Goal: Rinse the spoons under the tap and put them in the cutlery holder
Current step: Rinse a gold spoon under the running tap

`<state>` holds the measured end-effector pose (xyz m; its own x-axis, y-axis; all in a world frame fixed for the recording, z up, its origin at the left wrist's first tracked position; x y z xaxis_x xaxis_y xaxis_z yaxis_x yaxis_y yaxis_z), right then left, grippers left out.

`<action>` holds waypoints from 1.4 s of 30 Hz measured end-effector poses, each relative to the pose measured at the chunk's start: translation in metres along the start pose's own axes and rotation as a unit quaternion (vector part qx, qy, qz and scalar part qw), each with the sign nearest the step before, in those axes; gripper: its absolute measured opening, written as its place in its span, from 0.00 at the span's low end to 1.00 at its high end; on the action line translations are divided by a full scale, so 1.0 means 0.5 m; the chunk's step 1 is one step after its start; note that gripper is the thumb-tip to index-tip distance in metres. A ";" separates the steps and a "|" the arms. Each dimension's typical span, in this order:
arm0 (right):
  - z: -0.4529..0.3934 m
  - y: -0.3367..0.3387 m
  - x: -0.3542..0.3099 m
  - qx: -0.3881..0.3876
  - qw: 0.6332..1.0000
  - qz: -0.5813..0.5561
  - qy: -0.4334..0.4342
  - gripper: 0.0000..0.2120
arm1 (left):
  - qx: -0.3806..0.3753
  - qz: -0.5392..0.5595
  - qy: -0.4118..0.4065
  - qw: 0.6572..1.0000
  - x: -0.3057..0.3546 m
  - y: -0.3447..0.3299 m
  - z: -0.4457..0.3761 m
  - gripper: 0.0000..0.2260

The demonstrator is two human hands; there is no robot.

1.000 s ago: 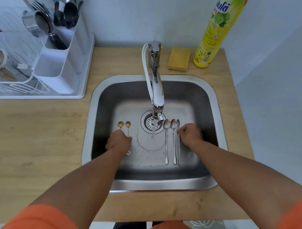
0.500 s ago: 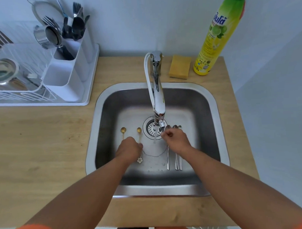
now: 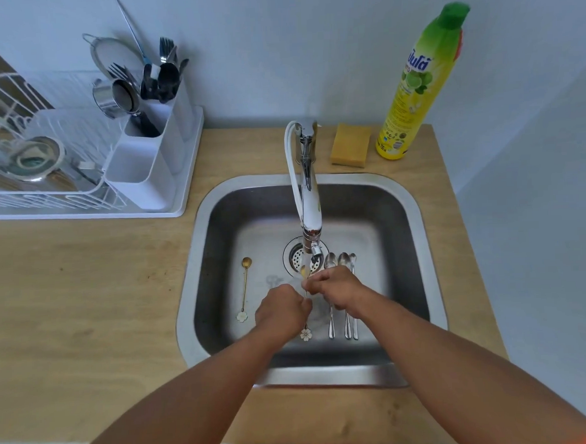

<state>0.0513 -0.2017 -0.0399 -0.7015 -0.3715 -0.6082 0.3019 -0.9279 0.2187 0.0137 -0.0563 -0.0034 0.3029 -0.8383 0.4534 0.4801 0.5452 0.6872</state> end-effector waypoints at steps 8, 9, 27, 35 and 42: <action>0.019 0.029 -0.010 -0.060 0.994 0.054 0.068 0.04 | 0.012 0.167 -0.040 0.985 -0.024 0.064 -0.051 0.04; 0.022 0.032 -0.013 -0.069 0.993 0.062 0.075 0.03 | 0.021 0.199 -0.051 0.978 -0.017 0.076 -0.057 0.02; 0.032 0.071 -0.078 -0.056 0.969 0.188 0.149 0.04 | 0.084 0.188 -0.106 0.973 0.022 0.081 -0.073 0.09; 0.048 0.059 -0.067 -0.057 0.976 0.150 0.149 0.07 | 0.110 0.244 -0.093 0.959 0.022 0.078 -0.055 0.09; 0.056 0.052 -0.062 -0.051 0.982 0.102 0.152 0.08 | 0.098 0.263 -0.081 0.956 0.023 0.070 -0.049 0.07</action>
<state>0.0631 -0.2151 0.0059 -0.3996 -0.5096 -0.7620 0.4911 -0.8209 0.2914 0.0539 -0.0470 0.0119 0.3217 -0.4436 0.8365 0.1284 0.8957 0.4256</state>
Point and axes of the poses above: each hand's wrist, its own z-axis away from the middle knuckle, its own y-axis out of the back of the hand, x = y × z, the point moved 3 cm from there along -z, towards the middle knuckle, and after that the axes turned 5 degrees about -y, right-handed, at the moved point
